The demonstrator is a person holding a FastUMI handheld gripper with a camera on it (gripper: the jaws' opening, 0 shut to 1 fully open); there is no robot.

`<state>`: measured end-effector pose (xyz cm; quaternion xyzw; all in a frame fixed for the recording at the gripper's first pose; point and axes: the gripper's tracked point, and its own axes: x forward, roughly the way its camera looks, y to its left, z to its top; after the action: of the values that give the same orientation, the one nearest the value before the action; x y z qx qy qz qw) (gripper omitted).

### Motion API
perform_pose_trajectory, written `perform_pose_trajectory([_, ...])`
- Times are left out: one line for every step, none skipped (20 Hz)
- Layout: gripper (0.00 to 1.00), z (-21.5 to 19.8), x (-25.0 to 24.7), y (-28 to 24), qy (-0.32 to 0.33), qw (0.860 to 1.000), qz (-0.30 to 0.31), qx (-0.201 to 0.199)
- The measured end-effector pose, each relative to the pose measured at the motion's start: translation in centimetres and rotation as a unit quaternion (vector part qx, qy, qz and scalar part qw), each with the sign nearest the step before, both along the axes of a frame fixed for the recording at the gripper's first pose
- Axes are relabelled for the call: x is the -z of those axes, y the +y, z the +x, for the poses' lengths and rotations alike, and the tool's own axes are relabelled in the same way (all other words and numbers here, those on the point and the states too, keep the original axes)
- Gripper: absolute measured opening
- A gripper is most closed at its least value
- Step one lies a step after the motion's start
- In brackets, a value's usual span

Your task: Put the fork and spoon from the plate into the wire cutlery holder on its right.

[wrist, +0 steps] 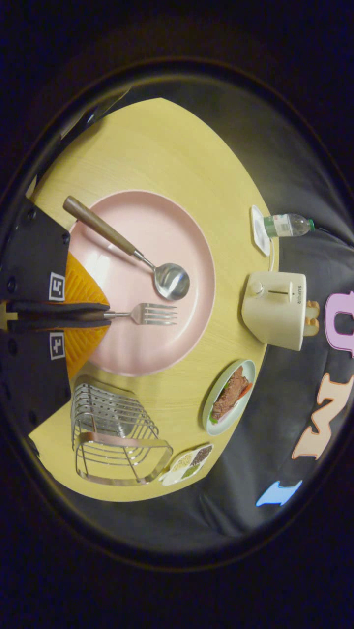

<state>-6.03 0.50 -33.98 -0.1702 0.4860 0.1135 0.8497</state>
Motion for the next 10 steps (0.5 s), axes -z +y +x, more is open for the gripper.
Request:
perform_pose_trajectory([0.09, 0.1, -0.5, 0.0, 0.001, 1.0, 0.003, 0.005])
perform_pose_trajectory([0.09, 0.4, -1.3, -0.1, 0.0, 1.0, 0.007, 0.007])
perform_pose_trajectory([0.09, 0.9, -2.2, -0.3, -0.006, 1.0, 0.009, 0.005])
perform_pose_trajectory([0.09, 1.3, -3.1, -0.5, -0.014, 1.0, 0.01, 0.001])
perform_pose_trajectory([0.09, 1.7, -3.8, -0.9, -0.018, 1.0, 0.01, 0.0])
perform_pose_trajectory([0.09, 1.9, -4.4, -1.2, -0.019, 1.0, 0.011, 0.0])
perform_pose_trajectory([0.09, 2.1, -4.9, -1.8, -0.02, 1.0, 0.008, 0.003])
perform_pose_trajectory([0.09, 2.2, -5.5, -2.4, -0.017, 1.0, 0.004, 0.004])
perform_pose_trajectory([0.09, 2.2, -6.1, -2.8, -0.016, 1.0, 0.0, 0.001])
perform_pose_trajectory([0.09, 2.3, -6.8, -3.2, -0.015, 1.0, -0.003, -0.001])
